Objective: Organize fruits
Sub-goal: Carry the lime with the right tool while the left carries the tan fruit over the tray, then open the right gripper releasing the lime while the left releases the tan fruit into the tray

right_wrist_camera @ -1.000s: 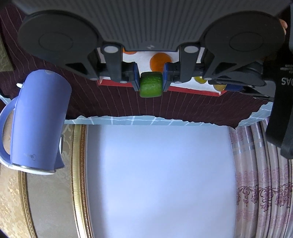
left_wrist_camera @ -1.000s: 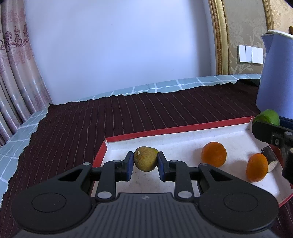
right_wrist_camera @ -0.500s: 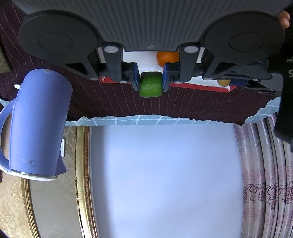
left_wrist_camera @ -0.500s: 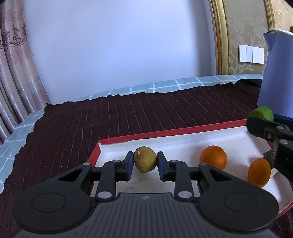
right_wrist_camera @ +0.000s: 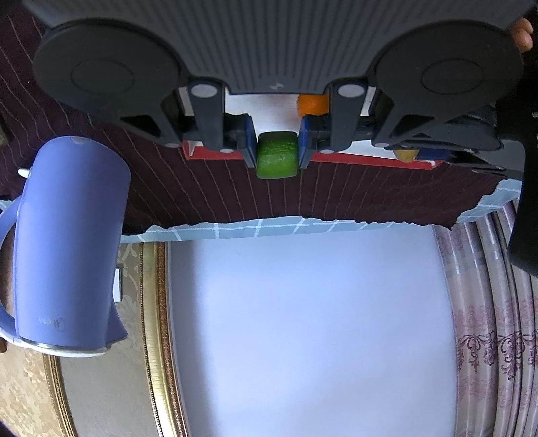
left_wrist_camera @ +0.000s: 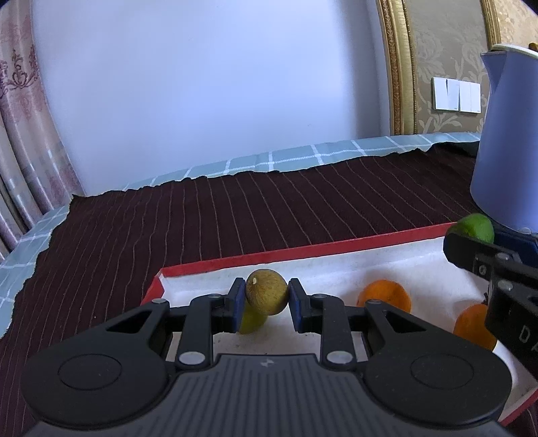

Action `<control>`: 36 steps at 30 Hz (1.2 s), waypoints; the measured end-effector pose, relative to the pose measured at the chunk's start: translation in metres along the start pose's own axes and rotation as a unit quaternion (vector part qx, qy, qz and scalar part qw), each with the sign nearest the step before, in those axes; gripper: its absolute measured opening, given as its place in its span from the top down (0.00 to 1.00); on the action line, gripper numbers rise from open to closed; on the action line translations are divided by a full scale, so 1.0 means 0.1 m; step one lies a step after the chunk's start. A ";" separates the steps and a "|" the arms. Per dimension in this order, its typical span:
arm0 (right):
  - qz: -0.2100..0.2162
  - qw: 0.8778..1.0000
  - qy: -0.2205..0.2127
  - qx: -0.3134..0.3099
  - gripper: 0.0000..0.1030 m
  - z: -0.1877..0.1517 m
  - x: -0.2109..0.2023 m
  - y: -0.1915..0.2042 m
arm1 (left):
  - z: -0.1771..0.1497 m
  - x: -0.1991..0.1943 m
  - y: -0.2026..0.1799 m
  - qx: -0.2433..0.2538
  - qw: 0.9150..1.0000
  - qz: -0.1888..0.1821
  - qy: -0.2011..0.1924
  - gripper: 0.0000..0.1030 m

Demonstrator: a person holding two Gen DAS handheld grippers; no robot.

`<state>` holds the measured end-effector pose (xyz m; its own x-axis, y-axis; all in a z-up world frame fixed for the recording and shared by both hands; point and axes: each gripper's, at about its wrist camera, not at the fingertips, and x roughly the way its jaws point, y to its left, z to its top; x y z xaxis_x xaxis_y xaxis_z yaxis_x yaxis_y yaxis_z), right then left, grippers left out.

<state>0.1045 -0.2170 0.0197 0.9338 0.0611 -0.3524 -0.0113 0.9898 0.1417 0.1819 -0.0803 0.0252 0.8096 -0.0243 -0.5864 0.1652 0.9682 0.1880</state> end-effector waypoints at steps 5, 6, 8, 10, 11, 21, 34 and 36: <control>0.000 1.000 0.009 0.006 0.77 -0.02 0.04 -0.04 | 0.02 0.06 -0.03 0.002 1.000 0.002 0.004 0.74; 0.000 1.000 0.010 0.006 0.77 -0.03 0.05 -0.04 | 0.03 0.07 -0.04 0.002 1.000 0.003 0.005 0.74; 0.000 1.000 0.011 0.006 0.77 -0.03 0.05 -0.03 | 0.04 0.08 -0.05 0.001 1.000 0.002 0.006 0.74; -0.002 1.000 0.011 0.004 0.77 -0.03 0.05 -0.03 | 0.04 0.09 -0.05 0.002 1.000 0.001 0.008 0.74; -0.004 1.000 0.011 0.003 0.77 -0.03 0.06 -0.03 | 0.04 0.09 -0.05 0.002 1.000 0.002 0.008 0.74; -0.007 1.000 0.013 -0.004 0.69 -0.04 0.07 -0.01 | 0.05 0.11 -0.07 0.004 1.000 0.007 0.010 0.74; -0.009 1.000 0.008 0.001 0.63 -0.06 0.04 -0.04 | 0.05 0.14 -0.07 0.003 1.000 0.008 0.022 0.74; -0.010 1.000 0.006 0.001 0.60 -0.06 0.03 -0.04 | 0.03 0.14 -0.06 0.002 1.000 0.006 0.024 0.74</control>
<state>0.1051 -0.2196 0.0125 0.9294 0.0423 -0.3665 0.0084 0.9907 0.1356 0.1941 -0.0875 0.0182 0.7840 -0.0013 -0.6208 0.1588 0.9671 0.1985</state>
